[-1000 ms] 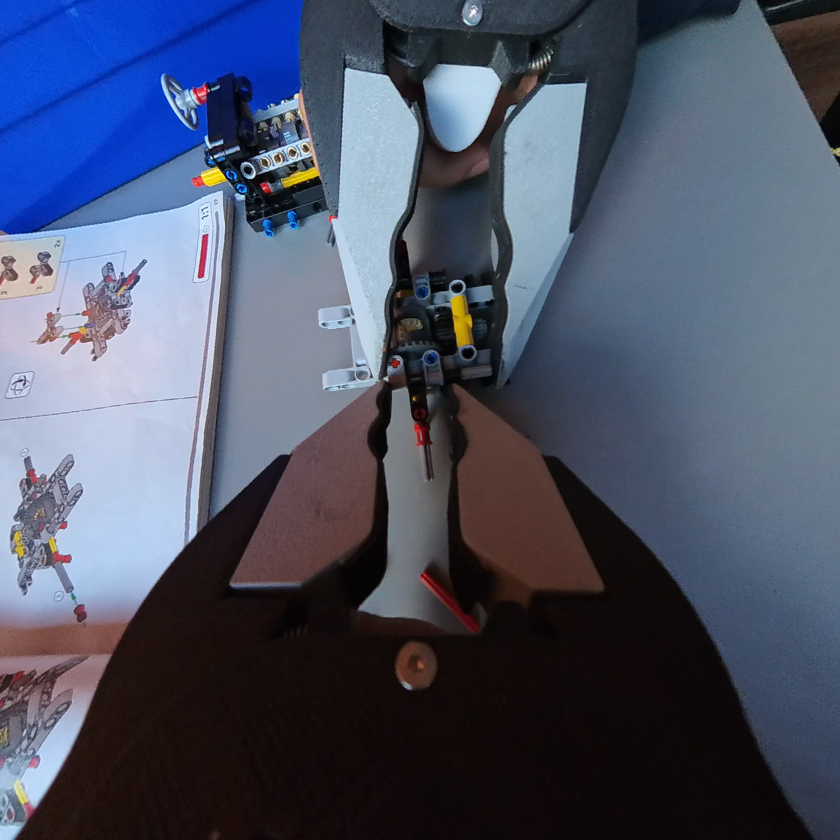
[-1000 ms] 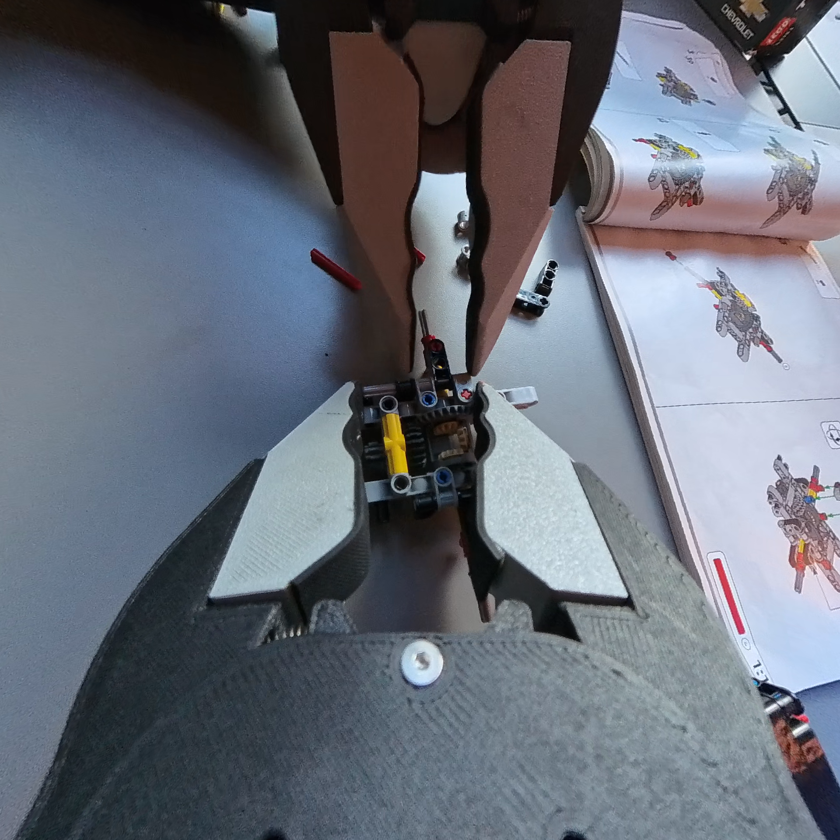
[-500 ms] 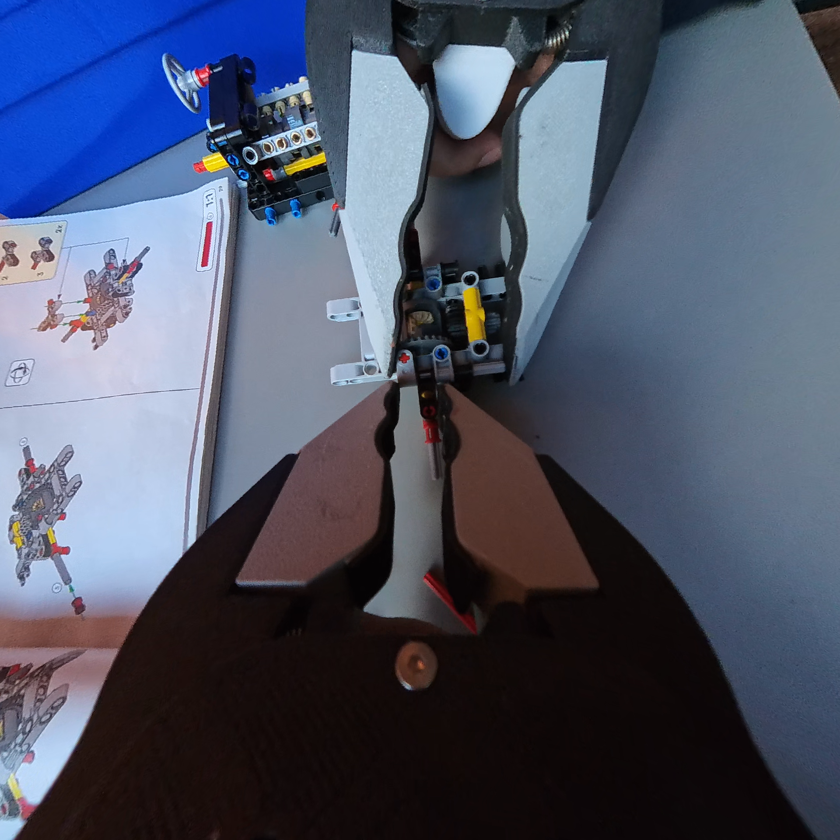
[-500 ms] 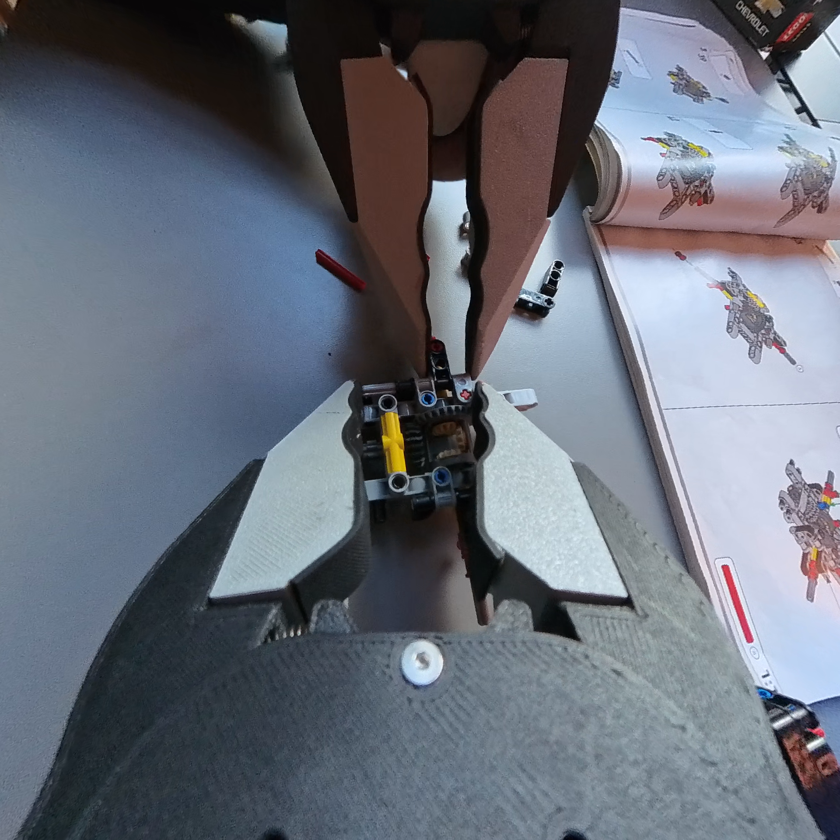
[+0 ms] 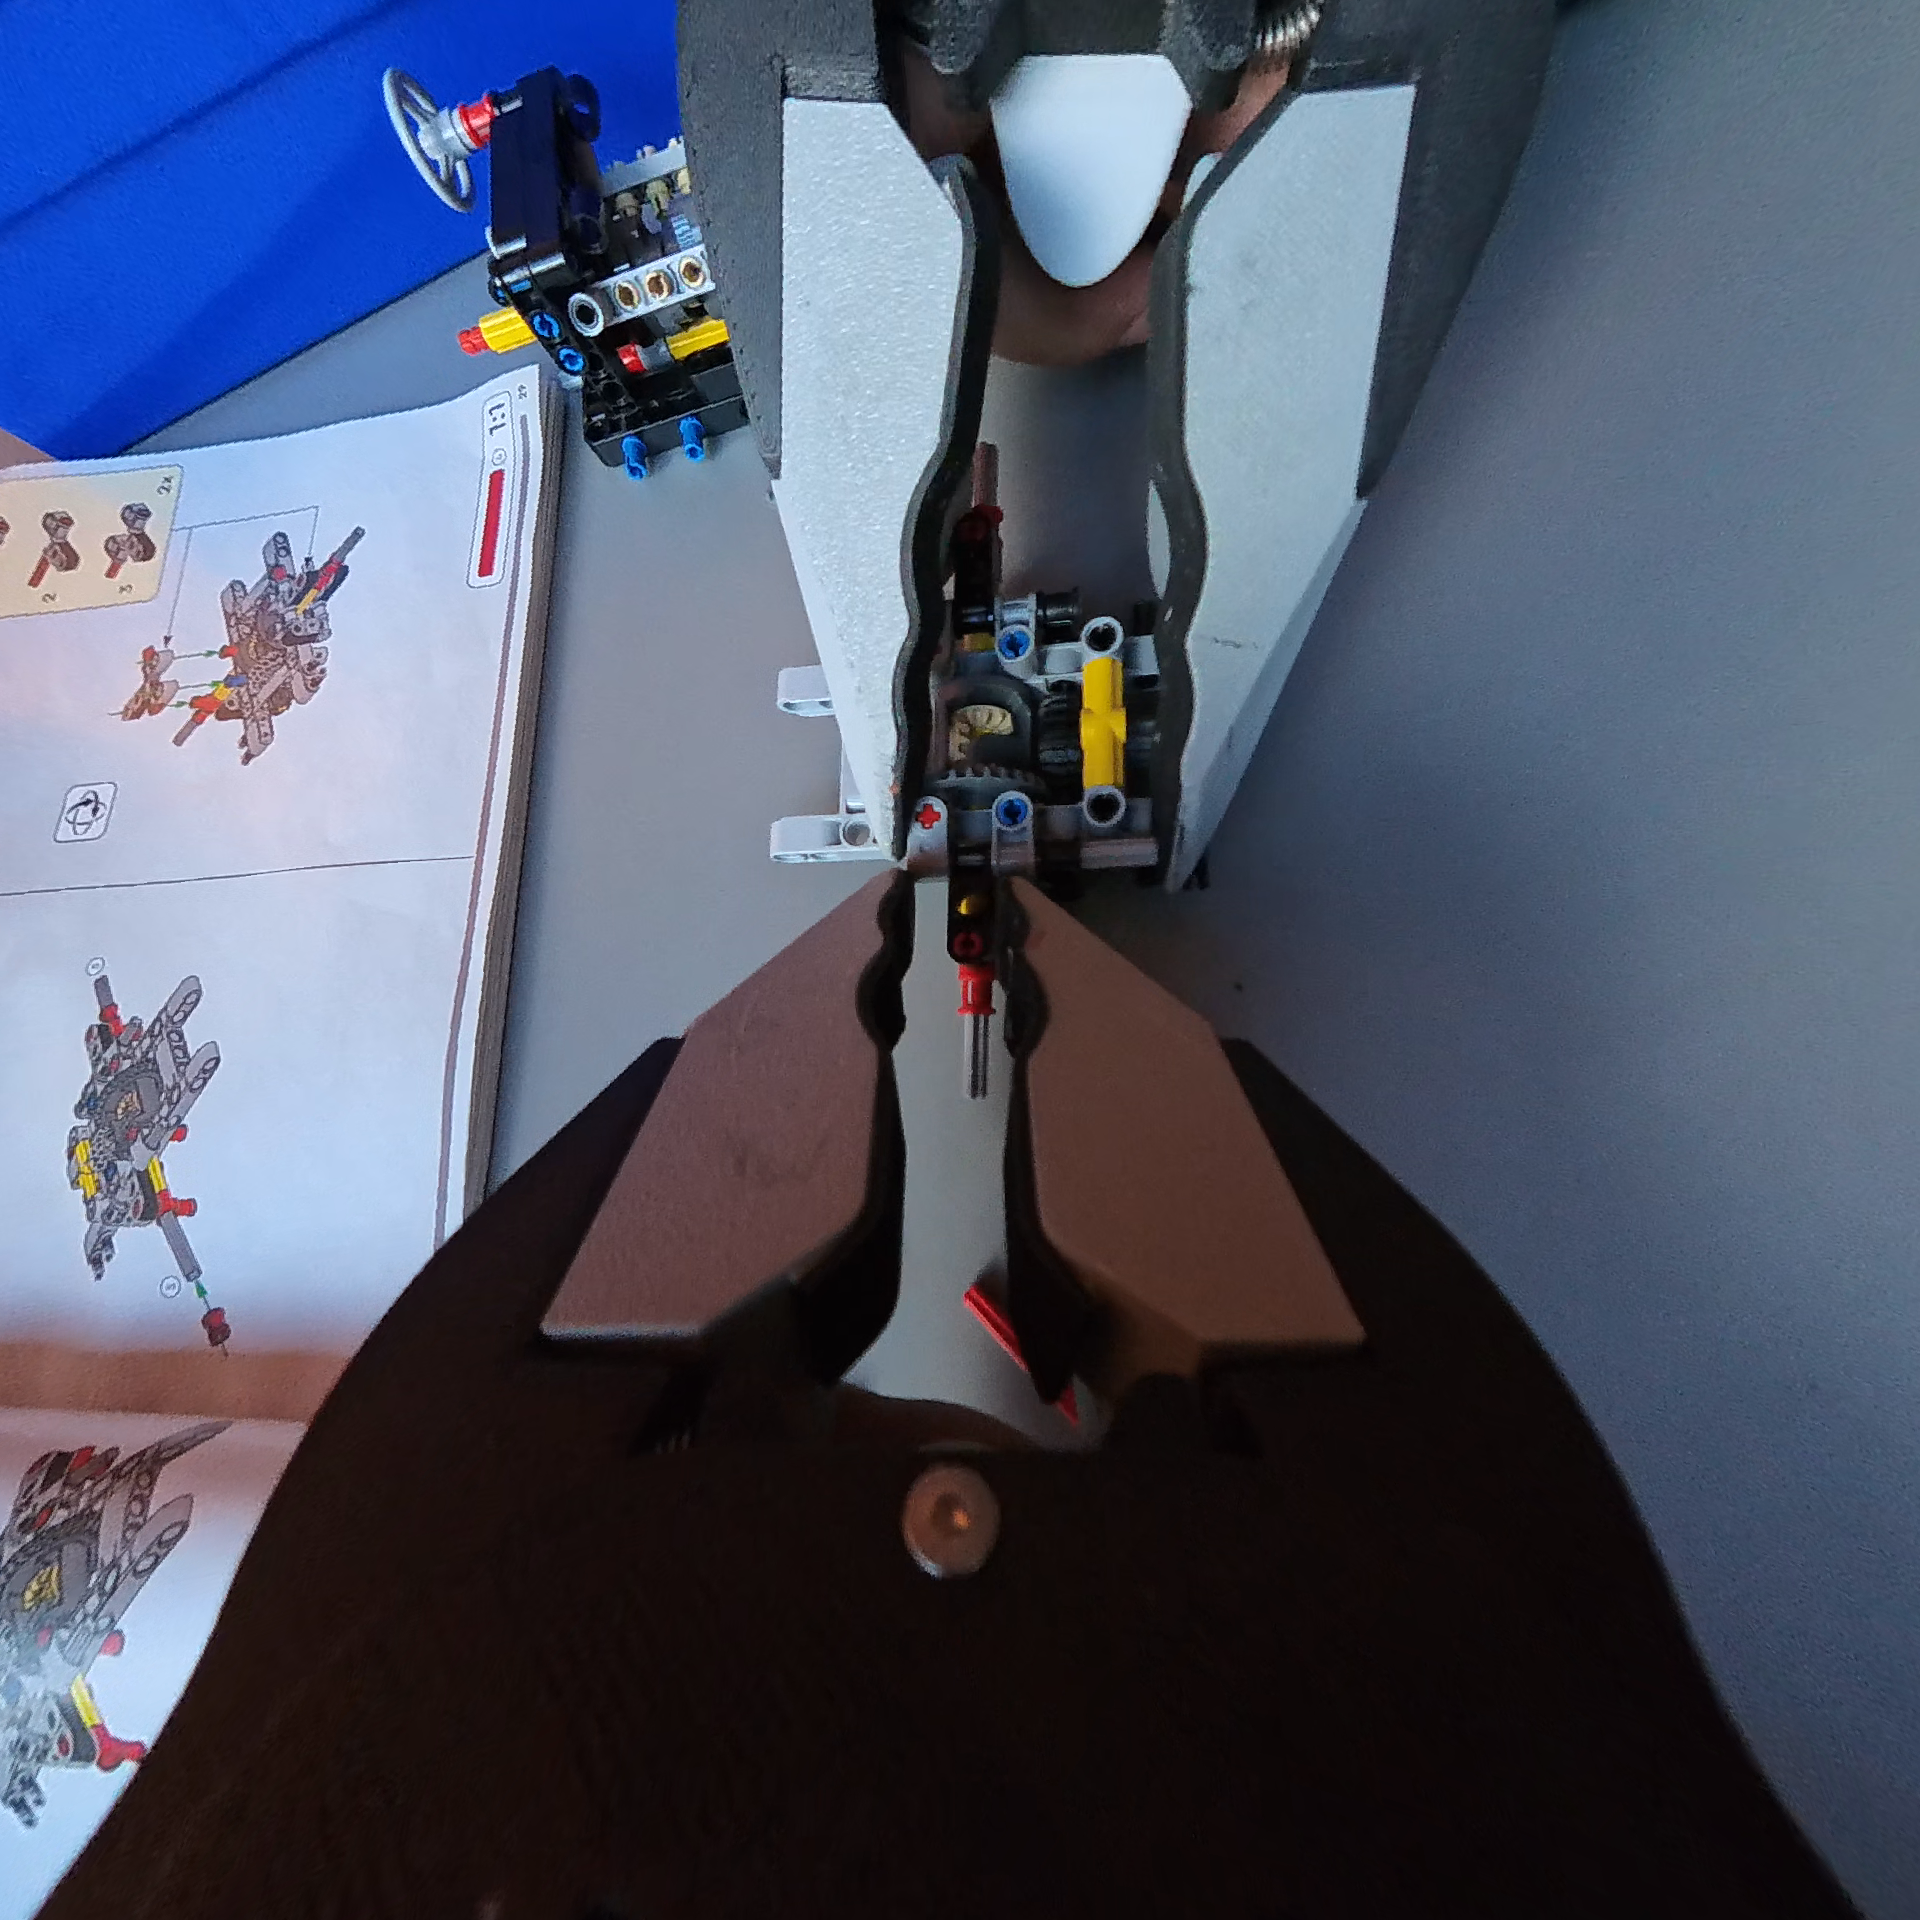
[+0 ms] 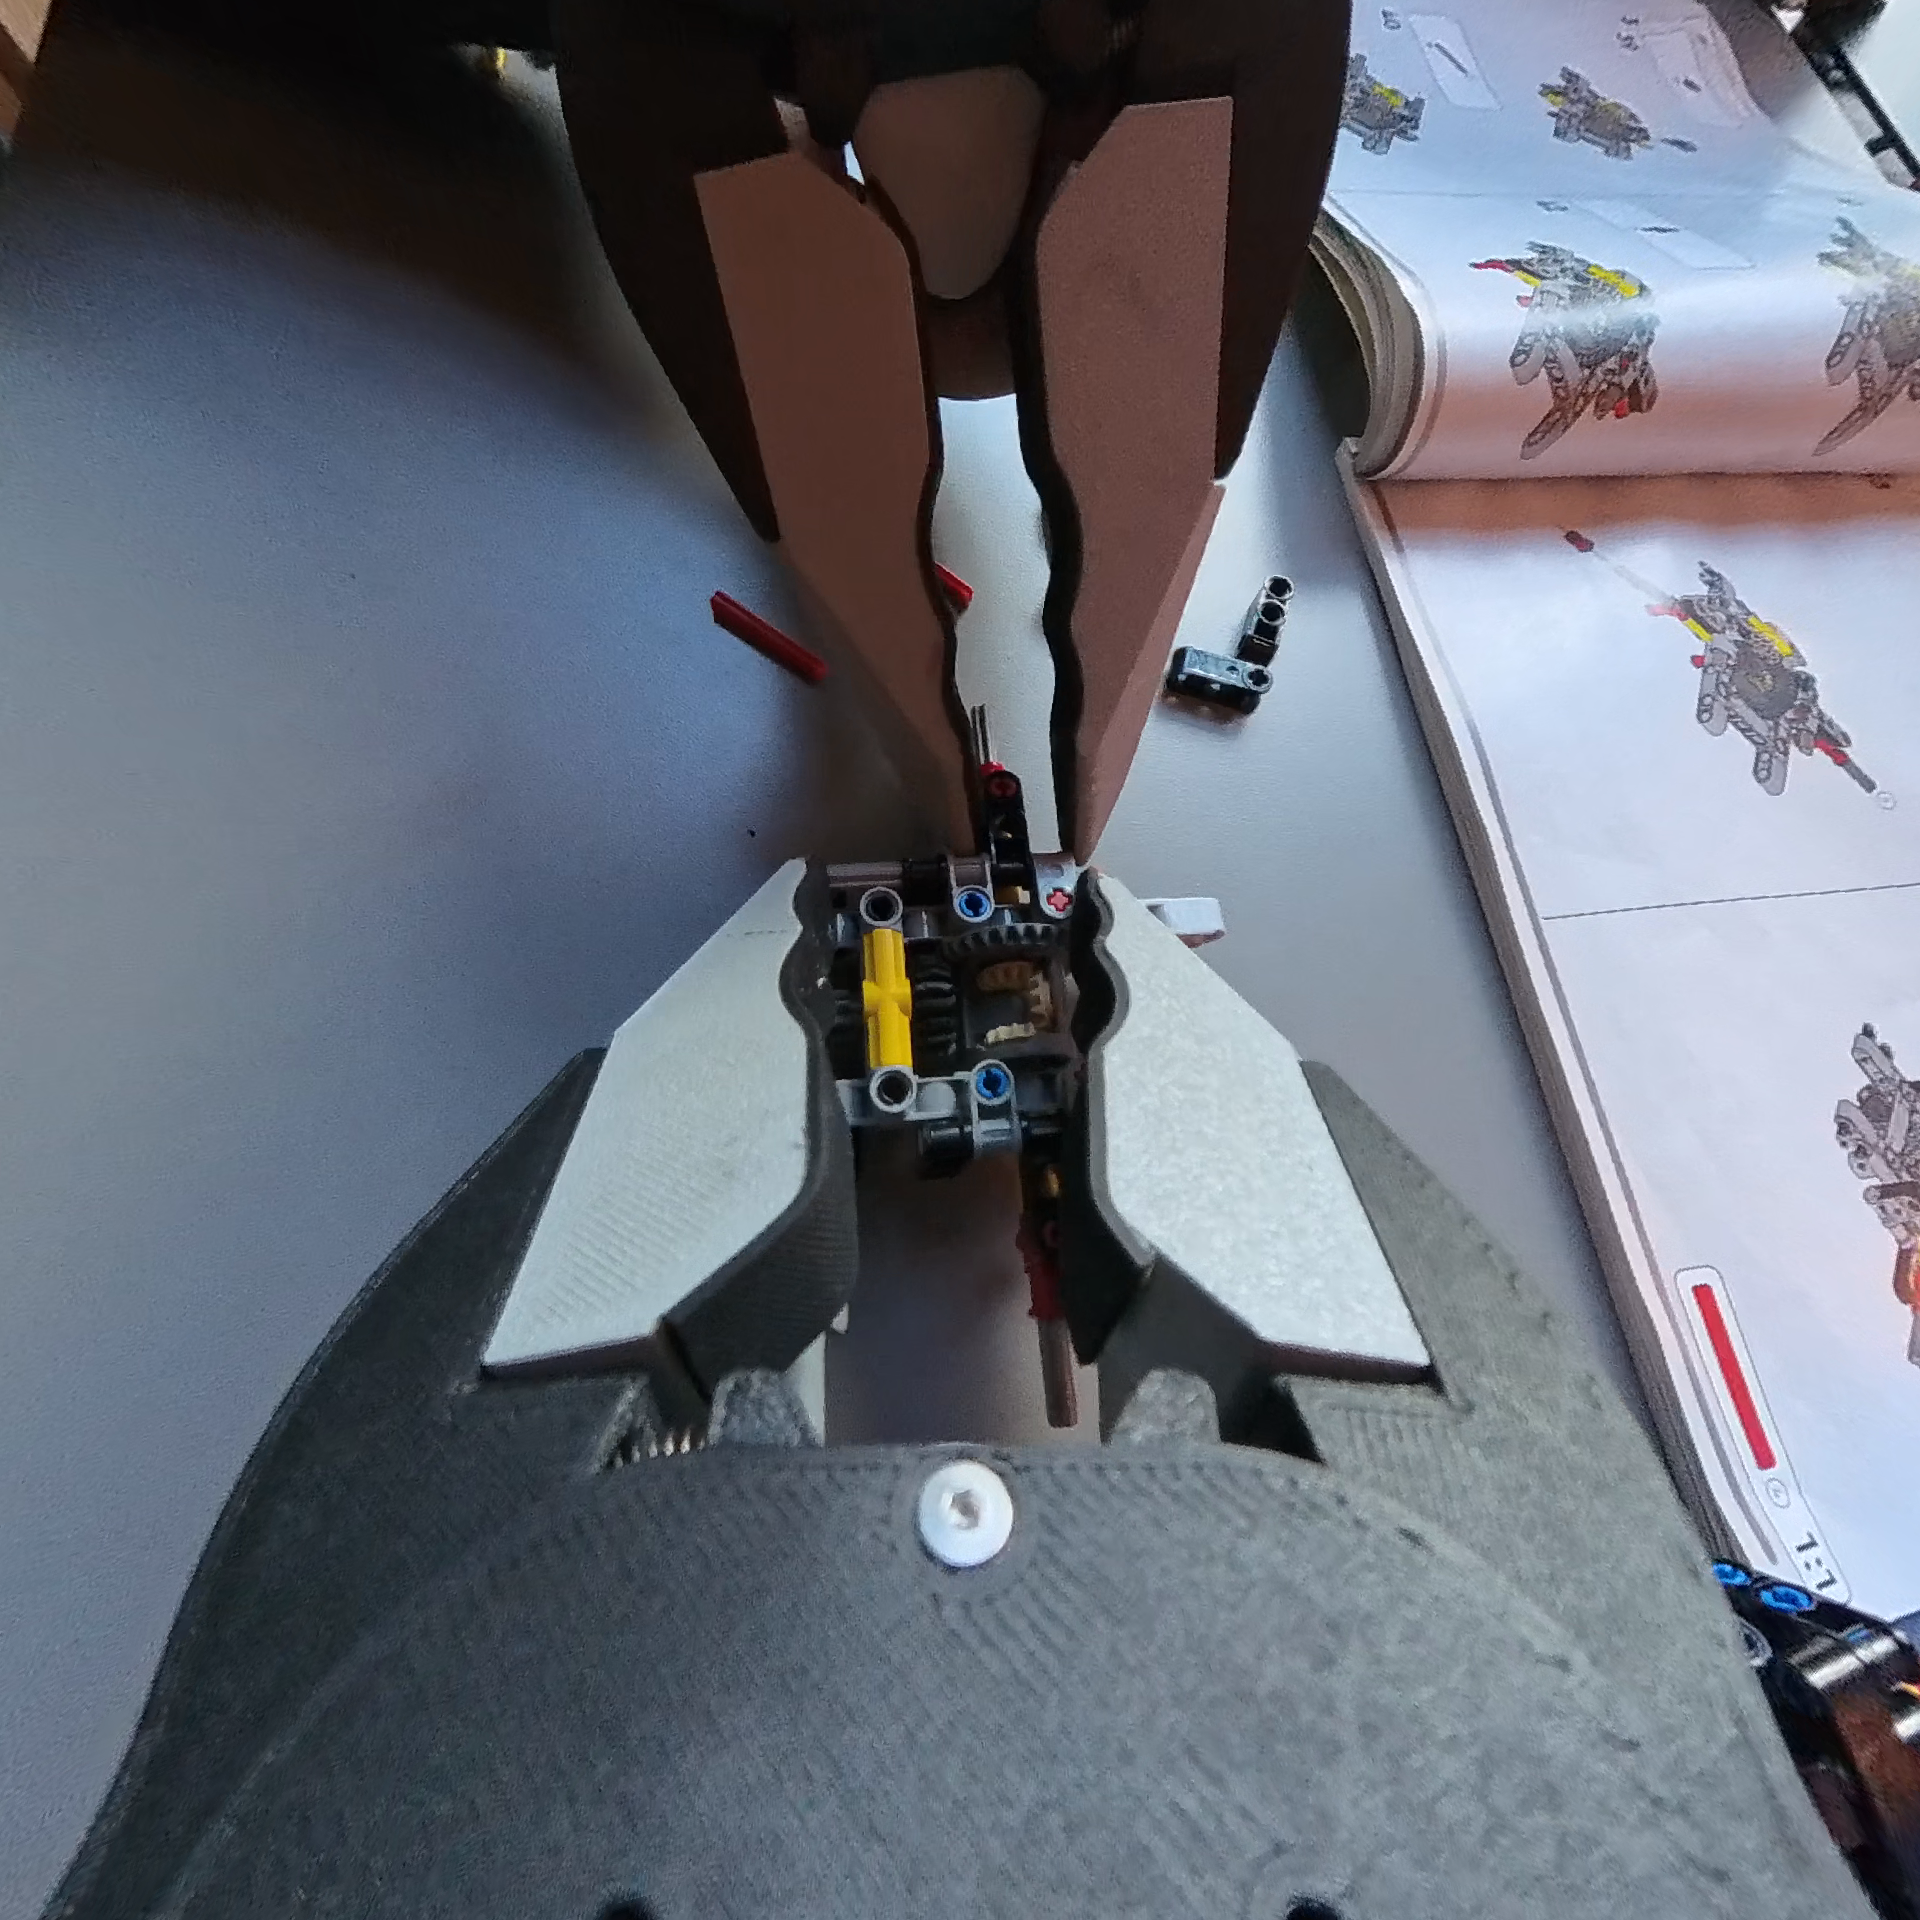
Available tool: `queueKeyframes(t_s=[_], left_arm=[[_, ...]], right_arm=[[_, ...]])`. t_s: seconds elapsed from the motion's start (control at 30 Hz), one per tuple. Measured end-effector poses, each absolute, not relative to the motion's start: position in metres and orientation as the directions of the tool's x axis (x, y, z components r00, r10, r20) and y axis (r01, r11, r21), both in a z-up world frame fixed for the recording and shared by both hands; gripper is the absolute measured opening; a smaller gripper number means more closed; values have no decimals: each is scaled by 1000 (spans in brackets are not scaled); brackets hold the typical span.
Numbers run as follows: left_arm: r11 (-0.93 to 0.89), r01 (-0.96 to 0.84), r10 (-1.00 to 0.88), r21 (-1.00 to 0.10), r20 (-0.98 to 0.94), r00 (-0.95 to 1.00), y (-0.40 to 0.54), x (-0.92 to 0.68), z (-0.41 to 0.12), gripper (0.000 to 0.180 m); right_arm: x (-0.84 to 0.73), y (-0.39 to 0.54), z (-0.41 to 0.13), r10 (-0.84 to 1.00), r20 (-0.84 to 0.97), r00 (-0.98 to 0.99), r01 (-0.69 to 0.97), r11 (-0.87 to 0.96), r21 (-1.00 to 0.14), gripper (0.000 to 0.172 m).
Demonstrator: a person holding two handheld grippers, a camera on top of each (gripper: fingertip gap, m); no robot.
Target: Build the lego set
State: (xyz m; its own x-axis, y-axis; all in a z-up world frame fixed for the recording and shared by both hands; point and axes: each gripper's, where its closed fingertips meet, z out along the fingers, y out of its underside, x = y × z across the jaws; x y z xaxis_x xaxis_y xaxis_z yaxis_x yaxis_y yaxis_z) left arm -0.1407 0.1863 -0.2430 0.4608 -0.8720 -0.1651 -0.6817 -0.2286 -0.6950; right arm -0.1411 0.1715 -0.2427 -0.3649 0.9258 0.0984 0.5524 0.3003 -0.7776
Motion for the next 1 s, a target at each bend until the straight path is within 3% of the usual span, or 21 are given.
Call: queueKeyframes(t_s=[0.3, 0.43, 0.67, 0.77, 1.0], left_arm=[[-286, -646, -831, -708, -153, 535, 189, -141, -242, 13], [-315, -667, -811, -675, -174, 559, 187, -141, -243, 13], [-339, -665, -795, -665, -176, 581, 185, -140, -244, 12], [-318, -685, -788, -655, -218, 575, 185, -141, -244, 12], [-352, -669, -788, -654, -180, 589, 178, -141, -245, 7]], right_arm=[[-141, 173, -241, 929, 22, -368, 542, 234, -807, 45], [-141, 171, -242, 925, 88, -370, 528, 287, -799, 46], [-141, 170, -242, 933, 44, -358, 558, 251, -791, 45], [-141, 171, -243, 930, 120, -346, 570, 310, -761, 45], [-141, 167, -243, 936, 41, -350, 587, 253, -769, 44]])
